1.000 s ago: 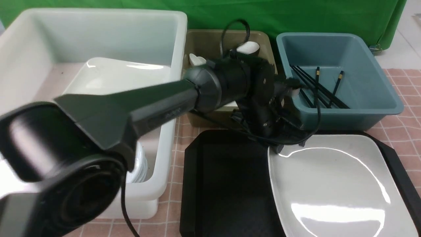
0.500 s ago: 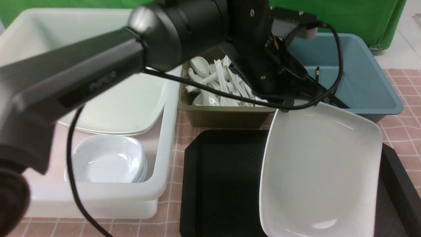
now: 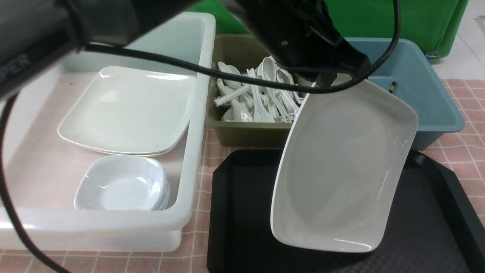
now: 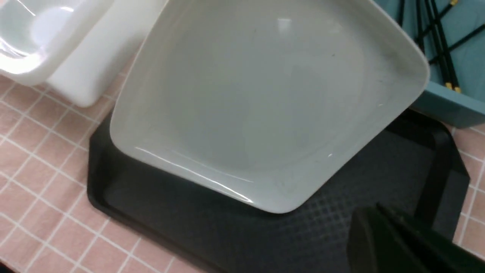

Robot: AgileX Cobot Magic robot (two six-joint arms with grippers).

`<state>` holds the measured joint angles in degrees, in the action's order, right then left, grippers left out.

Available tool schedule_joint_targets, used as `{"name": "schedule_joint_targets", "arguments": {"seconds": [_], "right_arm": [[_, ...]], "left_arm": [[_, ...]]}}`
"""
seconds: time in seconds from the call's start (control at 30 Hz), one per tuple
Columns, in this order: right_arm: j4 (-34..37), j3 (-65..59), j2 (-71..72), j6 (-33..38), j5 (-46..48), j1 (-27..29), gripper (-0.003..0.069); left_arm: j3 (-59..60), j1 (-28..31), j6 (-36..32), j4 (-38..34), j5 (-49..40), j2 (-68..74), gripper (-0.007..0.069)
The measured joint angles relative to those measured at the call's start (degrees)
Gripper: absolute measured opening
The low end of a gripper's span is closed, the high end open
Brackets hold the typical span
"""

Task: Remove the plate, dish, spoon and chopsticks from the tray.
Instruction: Use the left arm to put the plate into the large storage box on the left

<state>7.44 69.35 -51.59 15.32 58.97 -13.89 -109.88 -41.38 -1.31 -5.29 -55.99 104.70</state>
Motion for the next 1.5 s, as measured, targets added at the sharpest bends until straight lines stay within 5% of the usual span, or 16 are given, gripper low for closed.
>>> {"name": "schedule_joint_targets", "arguments": {"seconds": [0.3, 0.5, 0.8, 1.2, 1.5], "right_arm": [[4.51, 0.00, 0.00, 2.14, -0.48, 0.00, 0.0030], [13.04, 0.00, -0.20, 7.12, -1.83, 0.00, 0.0030], [21.40, 6.46, -7.19, 12.35, -1.61, -1.25, 0.0030], [20.14, 22.27, -24.35, 9.29, -1.09, -16.75, 0.0030], [5.41, 30.92, -34.55, -1.80, 1.25, -25.74, 0.0030]], "left_arm": [[-3.26, 1.07, 0.33, 3.91, -3.20, -1.88, 0.0017], [-8.89, 6.92, 1.31, 1.83, -4.55, -4.02, 0.0017], [-11.47, 26.28, 0.41, -6.66, -6.41, -9.79, 0.0017], [-6.36, 60.64, -3.77, -23.65, -3.77, -10.32, 0.0018], [17.46, 66.95, -10.58, -34.97, 10.80, -10.15, 0.0020]]}}
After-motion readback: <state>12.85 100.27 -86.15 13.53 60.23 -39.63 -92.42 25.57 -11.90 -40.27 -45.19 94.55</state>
